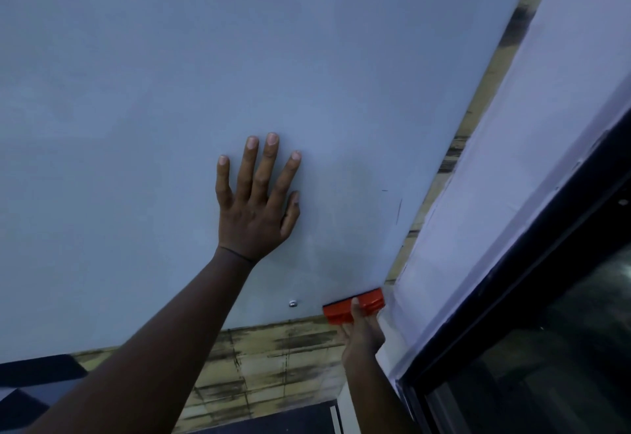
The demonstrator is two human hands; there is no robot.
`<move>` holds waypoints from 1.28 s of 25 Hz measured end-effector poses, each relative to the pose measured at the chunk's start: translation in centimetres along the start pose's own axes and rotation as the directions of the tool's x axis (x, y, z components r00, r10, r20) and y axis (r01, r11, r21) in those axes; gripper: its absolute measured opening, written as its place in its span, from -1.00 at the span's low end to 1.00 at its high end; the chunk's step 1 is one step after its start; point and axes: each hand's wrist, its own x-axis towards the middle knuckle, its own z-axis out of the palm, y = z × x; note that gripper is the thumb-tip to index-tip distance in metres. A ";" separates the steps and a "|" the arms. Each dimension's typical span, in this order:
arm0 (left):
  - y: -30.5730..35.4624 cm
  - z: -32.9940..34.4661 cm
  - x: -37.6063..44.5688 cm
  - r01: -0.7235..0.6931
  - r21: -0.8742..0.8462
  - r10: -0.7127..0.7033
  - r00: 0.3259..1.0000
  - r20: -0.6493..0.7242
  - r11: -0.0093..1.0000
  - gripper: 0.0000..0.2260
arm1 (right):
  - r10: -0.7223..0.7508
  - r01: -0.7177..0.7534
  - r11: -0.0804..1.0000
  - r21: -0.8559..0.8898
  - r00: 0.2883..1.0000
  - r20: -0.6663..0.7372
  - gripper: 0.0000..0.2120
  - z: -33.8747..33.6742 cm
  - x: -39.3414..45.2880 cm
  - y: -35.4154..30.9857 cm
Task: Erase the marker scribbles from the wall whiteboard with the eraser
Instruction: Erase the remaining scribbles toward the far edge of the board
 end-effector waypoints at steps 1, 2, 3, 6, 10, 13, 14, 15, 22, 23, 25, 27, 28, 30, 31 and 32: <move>0.0 0.0 -0.1 -0.001 0.003 0.001 1.000 0.000 1.000 -0.37 | -0.174 0.169 0.982 -0.080 0.983 -0.056 -0.46 0.8 -0.5 -1.4; 0.1 0.0 -0.1 -0.001 0.002 0.001 1.000 -0.001 1.000 -0.37 | -0.348 0.330 0.926 -0.183 0.934 -0.080 -0.42 1.6 -1.0 -3.1; 0.1 0.0 -0.1 0.000 -0.002 -0.001 1.000 -0.003 1.000 -0.38 | -0.497 0.470 0.852 -0.230 0.864 -0.075 -0.39 2.6 -1.6 -5.1; 0.1 0.0 -0.1 0.003 -0.003 -0.003 1.000 -0.003 1.000 -0.39 | -0.712 0.692 0.698 -0.185 0.698 -0.073 -0.36 5.6 -3.6 -11.1; 0.2 0.1 -0.3 0.006 -0.003 -0.006 1.000 0.004 1.000 -0.35 | -0.887 0.888 0.404 -0.217 0.439 0.144 -0.35 9.0 -7.7 -12.1; 0.1 0.1 -0.3 -0.004 0.008 0.004 1.000 0.019 1.000 -0.33 | -0.872 0.943 0.004 -0.333 0.166 0.461 -0.33 10.1 -10.4 -8.7; 0.0 0.1 -0.3 -0.010 0.007 0.010 1.000 0.024 1.000 -0.33 | -0.852 0.935 -0.067 -0.349 0.128 0.507 -0.33 10.0 -10.6 -8.1; -0.1 0.0 -0.3 -0.015 0.012 0.015 1.000 0.024 1.000 -0.33 | -0.843 0.929 -0.104 -0.356 0.107 0.527 -0.34 9.8 -10.5 -8.0; 0.2 0.1 -0.6 -0.006 -0.007 0.006 1.000 -0.006 1.000 -0.40 | -0.811 0.779 0.562 -0.278 0.585 0.001 -0.34 6.8 -4.7 -13.2; 0.2 0.1 -0.6 -0.005 -0.011 0.005 1.000 -0.008 1.000 -0.40 | -0.791 0.757 0.585 -0.291 0.611 -0.003 -0.32 6.2 -4.2 -12.7; 0.3 0.1 -0.7 -0.006 -0.016 0.006 1.000 -0.013 1.000 -0.41 | -0.748 0.703 0.618 -0.352 0.664 0.011 -0.26 4.7 -3.3 -10.4; 0.3 0.2 -0.9 -0.002 -0.017 0.002 1.000 -0.015 1.000 -0.40 | -0.658 0.611 0.701 -0.368 0.753 0.000 -0.30 3.3 -2.9 -7.9; 0.4 0.2 -1.0 -0.004 -0.016 0.004 1.000 -0.015 1.000 -0.40 | -0.620 0.578 0.736 -0.352 0.785 -0.008 -0.33 2.9 -2.9 -7.4; 0.3 0.2 -1.0 -0.013 -0.005 0.013 1.000 -0.021 1.000 -0.40 | -0.666 0.624 0.699 -0.349 0.746 -0.001 -0.27 3.5 -3.7 -9.0; 0.3 0.2 -1.0 -0.015 -0.007 0.015 1.000 -0.023 1.000 -0.40 | -0.719 0.670 0.643 -0.370 0.695 0.007 -0.23 4.3 -4.2 -10.6; 0.3 0.2 -1.0 -0.014 -0.015 0.014 1.000 -0.021 1.000 -0.39 | -0.772 0.717 0.583 -0.382 0.635 0.014 -0.25 5.3 -4.9 -12.4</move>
